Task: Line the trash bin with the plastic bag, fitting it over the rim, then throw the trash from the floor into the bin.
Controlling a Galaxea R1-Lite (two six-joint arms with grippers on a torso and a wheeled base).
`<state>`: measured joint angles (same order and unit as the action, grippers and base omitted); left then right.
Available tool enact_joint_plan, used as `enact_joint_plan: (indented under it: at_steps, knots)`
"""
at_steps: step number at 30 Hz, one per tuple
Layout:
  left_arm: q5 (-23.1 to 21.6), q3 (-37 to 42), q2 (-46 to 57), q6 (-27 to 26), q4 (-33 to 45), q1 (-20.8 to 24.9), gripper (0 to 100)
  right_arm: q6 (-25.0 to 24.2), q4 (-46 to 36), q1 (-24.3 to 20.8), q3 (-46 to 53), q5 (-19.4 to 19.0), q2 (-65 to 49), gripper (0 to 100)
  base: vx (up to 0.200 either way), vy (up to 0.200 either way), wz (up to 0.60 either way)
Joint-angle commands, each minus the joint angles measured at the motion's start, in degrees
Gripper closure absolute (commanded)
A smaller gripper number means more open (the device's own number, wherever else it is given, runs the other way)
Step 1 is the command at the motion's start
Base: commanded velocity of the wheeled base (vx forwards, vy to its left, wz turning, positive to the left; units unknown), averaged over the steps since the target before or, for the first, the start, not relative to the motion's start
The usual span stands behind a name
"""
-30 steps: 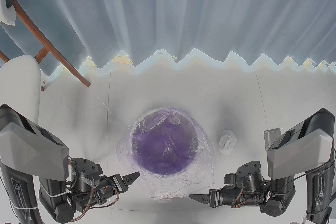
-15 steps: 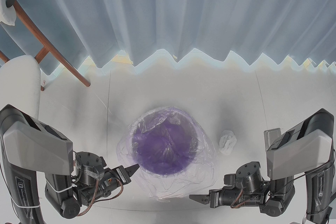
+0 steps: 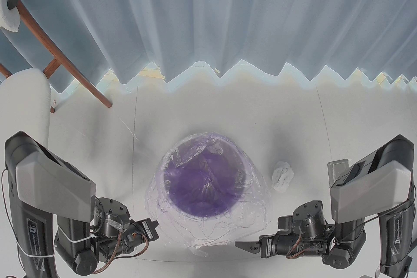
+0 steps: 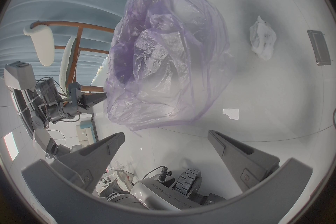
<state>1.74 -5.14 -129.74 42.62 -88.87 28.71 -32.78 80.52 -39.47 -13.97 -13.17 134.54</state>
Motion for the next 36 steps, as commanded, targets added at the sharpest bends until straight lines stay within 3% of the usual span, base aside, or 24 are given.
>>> enact_joint_plan:
  at_steps: [1,5,19,20,24,26,29,36]
  knots:
    - [1.95,-0.66,-6.49,-0.52,0.01,-0.14,100,0.0,-0.01,0.01,-0.18,-0.02,0.03,0,0.0,0.0,0.0]
    - [6.43,-4.79,-12.46,-0.43,0.01,-0.14,100,0.0,-0.01,0.01,-0.18,0.07,0.2,0,0.0,0.0,0.0]
    - [6.78,-8.04,-13.08,0.27,0.01,-0.5,100,0.09,-0.01,-0.08,-0.36,1.48,0.64,0,0.0,0.0,0.0]
    - [6.78,-7.78,-13.08,0.27,0.01,-0.41,0,0.09,-0.01,-0.08,-0.44,1.48,0.64,0,0.0,0.0,0.0]
    - [6.61,-7.6,-12.99,0.18,0.01,-0.32,0,0.09,-0.01,-0.08,-0.44,1.48,0.64,0,0.0,0.0,0.0]
    - [9.86,-6.28,-10.88,0.1,-0.08,-0.14,0,-0.09,-0.01,-0.08,-0.36,1.48,0.29,0,0.0,0.0,0.0]
    - [12.93,-2.94,-2.27,0.18,-0.08,0.82,0,-0.27,-0.1,-0.08,0.35,1.21,-0.06,0,0.0,0.0,0.0]
    - [11.62,5.06,15.4,0.1,-0.08,2.49,0,-1.67,0.08,-0.17,1.49,0.51,-0.85,0,0.0,0.0,0.0]
